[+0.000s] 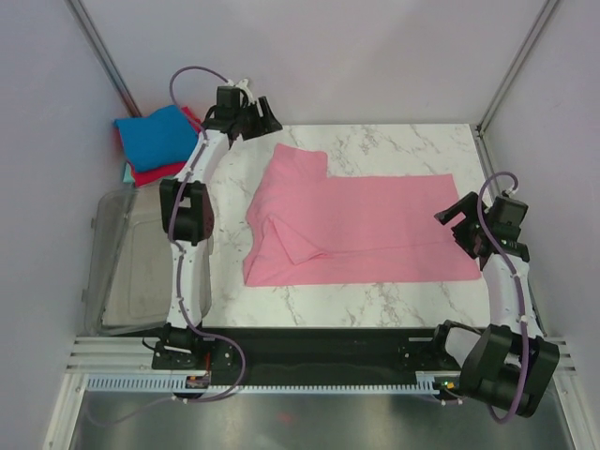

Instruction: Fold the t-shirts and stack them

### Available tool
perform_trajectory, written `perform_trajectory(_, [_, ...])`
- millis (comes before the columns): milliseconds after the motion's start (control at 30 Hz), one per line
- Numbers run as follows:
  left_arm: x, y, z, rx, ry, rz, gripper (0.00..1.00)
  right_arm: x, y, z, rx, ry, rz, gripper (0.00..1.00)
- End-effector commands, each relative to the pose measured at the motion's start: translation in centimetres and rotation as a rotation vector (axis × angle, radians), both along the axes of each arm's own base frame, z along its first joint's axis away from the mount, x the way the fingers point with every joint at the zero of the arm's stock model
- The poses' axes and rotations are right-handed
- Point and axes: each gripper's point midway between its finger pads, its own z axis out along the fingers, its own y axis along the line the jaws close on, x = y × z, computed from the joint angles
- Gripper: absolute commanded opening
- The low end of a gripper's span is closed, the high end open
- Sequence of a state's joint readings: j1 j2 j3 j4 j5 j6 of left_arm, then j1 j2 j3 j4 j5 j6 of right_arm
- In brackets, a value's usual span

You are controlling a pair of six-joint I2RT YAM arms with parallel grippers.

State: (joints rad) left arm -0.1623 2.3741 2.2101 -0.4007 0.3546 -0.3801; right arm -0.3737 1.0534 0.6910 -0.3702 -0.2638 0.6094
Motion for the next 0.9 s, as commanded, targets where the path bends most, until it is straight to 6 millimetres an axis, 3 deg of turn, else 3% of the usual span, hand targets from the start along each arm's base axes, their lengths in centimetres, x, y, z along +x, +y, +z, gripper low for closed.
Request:
perform_trajectory(0, [3.2,-0.6,0.0,-0.018,-0.061,-0.051,0.75,1.7,0.1,2.7,-0.098,-0.08,0.04,0.98])
perform_trajectory(67, [5.2,-0.3,-2.3,-0.023,-0.074,-0.004,0.75,1.6,0.8,2.8,-0.1,-0.089,0.061,0.98])
perform_trajectory(133, [5.9,-0.1,-3.8,-0.034,-0.076,0.03,0.74,1.6,1.7,2.9,-0.104,-0.096,0.087,0.98])
perform_trajectory(167, [6.4,-0.3,-5.4,-0.057,-0.078,0.038,0.74,1.5,1.9,3.0,-0.107,-0.1,0.092,0.98])
perform_trajectory(333, [6.6,-1.1,-9.4,-0.121,-0.013,0.043,0.7,1.7,3.0,2.9,-0.109,-0.108,0.121,0.98])
perform_trajectory(500, [6.4,-2.1,-9.3,-0.185,-0.008,0.018,0.63,2.0,2.4,2.1,-0.137,-0.078,0.108,0.98])
perform_trajectory(667, [6.1,-2.9,-9.2,-0.219,-0.014,-0.033,0.47,3.0,2.2,2.1,-0.135,-0.07,0.106,0.98])
perform_trajectory(833, [5.9,-2.5,-9.9,-0.21,0.024,-0.001,0.47,3.2,1.9,2.3,-0.149,-0.068,0.095,0.98])
perform_trajectory(867, [5.6,-2.2,-9.8,-0.193,0.039,0.011,0.53,3.2,1.9,2.3,-0.148,-0.066,0.093,0.98])
